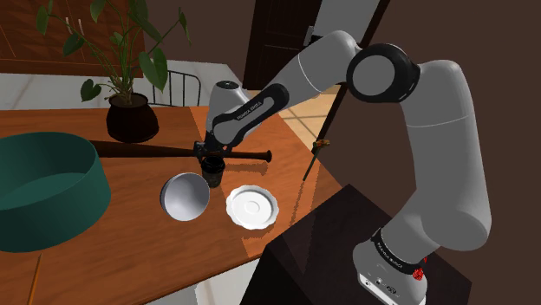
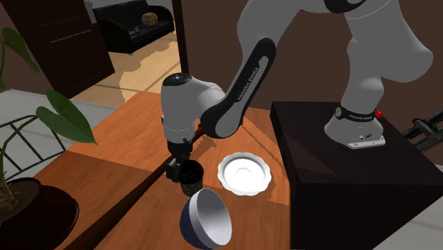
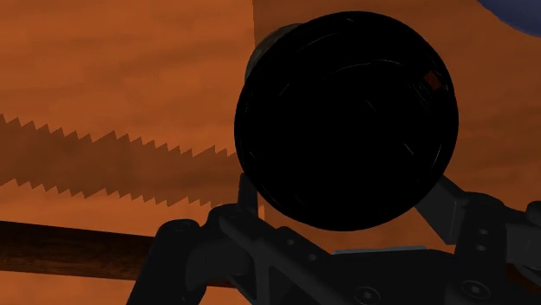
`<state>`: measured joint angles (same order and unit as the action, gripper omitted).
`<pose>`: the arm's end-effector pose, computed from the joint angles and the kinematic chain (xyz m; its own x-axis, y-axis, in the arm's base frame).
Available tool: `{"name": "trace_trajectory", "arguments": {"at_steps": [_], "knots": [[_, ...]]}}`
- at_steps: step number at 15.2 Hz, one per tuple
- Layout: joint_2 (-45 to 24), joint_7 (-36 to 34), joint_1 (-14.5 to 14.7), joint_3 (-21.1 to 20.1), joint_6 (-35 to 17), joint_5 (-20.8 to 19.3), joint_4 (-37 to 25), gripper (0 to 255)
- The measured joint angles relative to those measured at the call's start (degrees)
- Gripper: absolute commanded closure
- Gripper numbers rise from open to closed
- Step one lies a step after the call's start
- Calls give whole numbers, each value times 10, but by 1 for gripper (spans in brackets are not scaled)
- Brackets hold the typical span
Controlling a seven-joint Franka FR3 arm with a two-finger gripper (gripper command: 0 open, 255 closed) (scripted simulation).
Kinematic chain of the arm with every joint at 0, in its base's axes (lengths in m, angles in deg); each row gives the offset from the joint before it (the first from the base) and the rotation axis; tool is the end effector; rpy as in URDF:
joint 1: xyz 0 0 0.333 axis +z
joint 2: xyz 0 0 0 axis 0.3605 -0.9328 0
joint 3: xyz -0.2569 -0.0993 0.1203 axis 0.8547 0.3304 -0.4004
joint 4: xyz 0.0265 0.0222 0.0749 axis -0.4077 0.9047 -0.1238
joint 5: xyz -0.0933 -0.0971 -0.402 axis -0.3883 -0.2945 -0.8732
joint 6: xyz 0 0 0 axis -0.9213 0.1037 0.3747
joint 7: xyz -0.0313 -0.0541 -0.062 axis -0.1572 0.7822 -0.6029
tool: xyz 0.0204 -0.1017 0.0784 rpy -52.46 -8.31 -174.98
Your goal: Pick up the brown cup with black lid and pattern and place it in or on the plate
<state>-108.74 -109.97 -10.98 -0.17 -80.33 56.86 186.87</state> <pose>0.6444 0.2095 0.0964 0.9619 -0.2613 0.0811 -0.2557 -0.9640 -0.0729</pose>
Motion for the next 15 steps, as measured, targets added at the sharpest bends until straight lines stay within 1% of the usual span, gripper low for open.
{"name": "trace_trajectory", "arguments": {"at_steps": [5, 13, 14, 15], "knots": [[0, -1, 0, 0, 0, 0, -1, 255], [42, 3, -4, -7, 30, 6, 13, 255], [42, 3, -4, -7, 30, 6, 13, 0], [42, 3, -4, -7, 30, 6, 13, 0]]}}
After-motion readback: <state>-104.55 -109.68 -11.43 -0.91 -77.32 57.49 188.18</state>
